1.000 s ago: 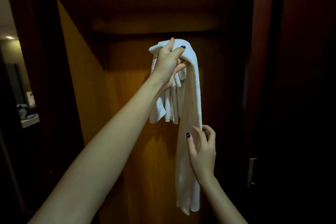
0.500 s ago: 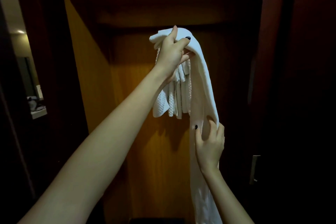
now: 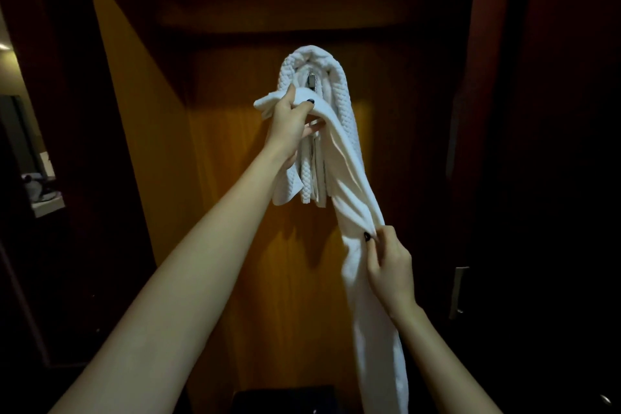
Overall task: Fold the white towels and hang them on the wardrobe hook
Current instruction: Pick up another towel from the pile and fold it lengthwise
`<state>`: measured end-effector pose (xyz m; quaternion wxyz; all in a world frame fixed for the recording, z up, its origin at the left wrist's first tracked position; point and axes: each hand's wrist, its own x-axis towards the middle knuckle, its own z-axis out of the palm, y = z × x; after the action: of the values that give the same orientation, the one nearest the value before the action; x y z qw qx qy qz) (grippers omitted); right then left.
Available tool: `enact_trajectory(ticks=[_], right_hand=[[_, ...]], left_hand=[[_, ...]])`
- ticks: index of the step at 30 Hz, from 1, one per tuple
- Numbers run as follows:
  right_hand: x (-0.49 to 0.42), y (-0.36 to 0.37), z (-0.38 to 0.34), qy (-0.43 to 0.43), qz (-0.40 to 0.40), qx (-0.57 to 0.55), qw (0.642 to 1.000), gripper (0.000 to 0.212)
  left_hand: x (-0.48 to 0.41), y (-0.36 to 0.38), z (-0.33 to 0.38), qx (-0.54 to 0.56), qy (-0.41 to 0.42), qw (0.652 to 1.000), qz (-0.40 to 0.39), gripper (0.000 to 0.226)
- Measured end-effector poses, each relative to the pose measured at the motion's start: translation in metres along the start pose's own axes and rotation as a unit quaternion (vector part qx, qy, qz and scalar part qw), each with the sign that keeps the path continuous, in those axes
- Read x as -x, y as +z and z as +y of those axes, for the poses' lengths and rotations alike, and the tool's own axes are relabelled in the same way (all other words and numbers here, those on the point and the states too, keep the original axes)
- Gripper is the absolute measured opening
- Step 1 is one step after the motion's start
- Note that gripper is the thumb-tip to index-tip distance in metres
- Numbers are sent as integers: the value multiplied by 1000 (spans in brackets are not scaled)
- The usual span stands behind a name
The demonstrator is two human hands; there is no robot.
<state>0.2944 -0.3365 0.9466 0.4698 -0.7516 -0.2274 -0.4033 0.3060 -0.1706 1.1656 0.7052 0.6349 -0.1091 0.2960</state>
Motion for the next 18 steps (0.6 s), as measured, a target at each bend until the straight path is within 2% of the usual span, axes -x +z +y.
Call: enact_trajectory(ticks=[2, 4, 6, 9, 12, 14, 18], right_hand=[[2, -6, 4, -6, -17, -11, 1000, 16], [0, -12, 5, -17, -60, -55, 997, 46], [-3, -18, 8, -53, -111, -52, 991, 57], [-5, -19, 17, -77, -155, 2, 985, 44], [1, -16, 26, -7, -183, 65, 981, 42], [0, -15, 31, 34, -165, 108, 980, 42], [-22, -27, 30, 5, -104, 198, 975, 36]], left_hand=[[-3, -6, -8, 0, -6, 1000, 6, 61], [-6, -10, -11, 5, -9, 1000, 13, 60], [-9, -13, -12, 0, -11, 1000, 22, 59], [-11, -19, -13, -39, 2, 999, 27, 59], [-9, -21, -12, -79, 30, 996, 20, 61], [-8, -20, -9, -91, 52, 994, 11, 63], [-16, -22, 0, -70, 64, 995, 16, 67]])
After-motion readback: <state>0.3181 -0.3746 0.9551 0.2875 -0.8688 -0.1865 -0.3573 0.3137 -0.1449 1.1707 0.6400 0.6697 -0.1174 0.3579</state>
